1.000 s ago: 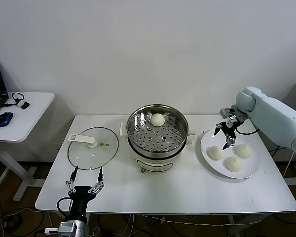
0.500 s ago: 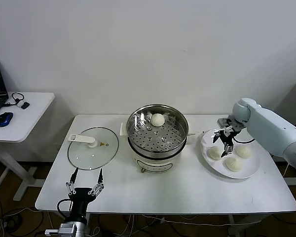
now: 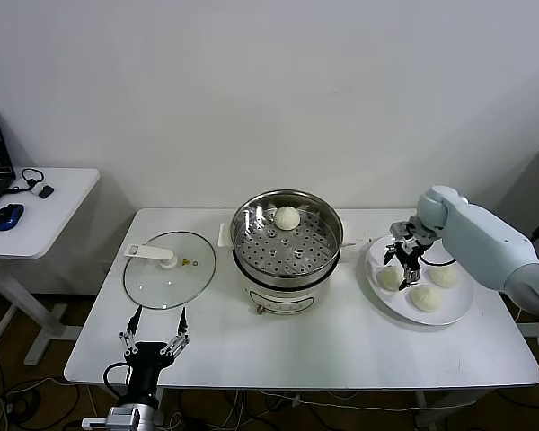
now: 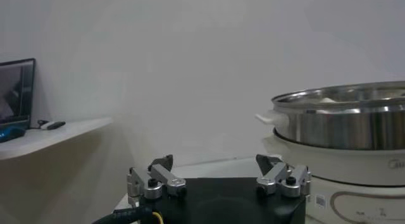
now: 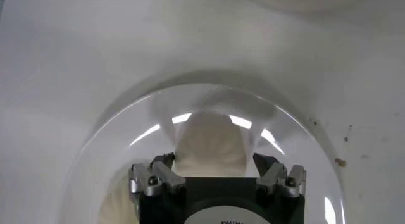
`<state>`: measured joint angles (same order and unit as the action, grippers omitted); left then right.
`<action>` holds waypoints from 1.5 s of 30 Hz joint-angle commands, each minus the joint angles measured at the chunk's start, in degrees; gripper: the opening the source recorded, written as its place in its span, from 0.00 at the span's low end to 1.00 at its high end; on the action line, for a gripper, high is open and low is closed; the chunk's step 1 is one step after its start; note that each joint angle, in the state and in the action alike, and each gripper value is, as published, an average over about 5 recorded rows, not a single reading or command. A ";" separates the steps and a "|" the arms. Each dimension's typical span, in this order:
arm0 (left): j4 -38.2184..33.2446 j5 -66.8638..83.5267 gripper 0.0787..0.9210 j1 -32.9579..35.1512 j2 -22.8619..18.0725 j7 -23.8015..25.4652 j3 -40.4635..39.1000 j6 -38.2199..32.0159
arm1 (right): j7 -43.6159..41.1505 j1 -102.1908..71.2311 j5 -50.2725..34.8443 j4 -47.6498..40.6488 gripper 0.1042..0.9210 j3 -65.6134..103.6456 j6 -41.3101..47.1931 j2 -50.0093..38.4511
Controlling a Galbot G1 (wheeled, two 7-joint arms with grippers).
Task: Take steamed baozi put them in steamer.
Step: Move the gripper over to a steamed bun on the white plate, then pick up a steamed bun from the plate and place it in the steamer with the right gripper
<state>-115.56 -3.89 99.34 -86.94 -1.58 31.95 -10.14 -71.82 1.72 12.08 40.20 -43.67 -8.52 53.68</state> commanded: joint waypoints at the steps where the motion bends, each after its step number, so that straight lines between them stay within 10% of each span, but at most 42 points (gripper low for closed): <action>1: 0.08 0.00 0.88 0.03 0.00 0.00 -0.02 0.03 | 0.18 -0.69 1.07 -0.29 0.88 1.03 -0.11 0.34; 21: 0.02 -0.11 0.88 0.40 -0.17 -0.07 0.00 -0.09 | 0.01 0.09 -0.03 1.16 0.71 1.30 -0.09 -0.16; 45: -0.63 -0.55 0.88 0.00 -0.96 -0.26 -0.67 0.13 | -4.24 26.79 -22.65 8.51 0.71 -17.05 3.47 -1.57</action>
<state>-116.03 -4.36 99.34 -87.71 -1.84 31.53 -10.08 -75.13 17.32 -0.67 46.98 -53.13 -6.41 51.71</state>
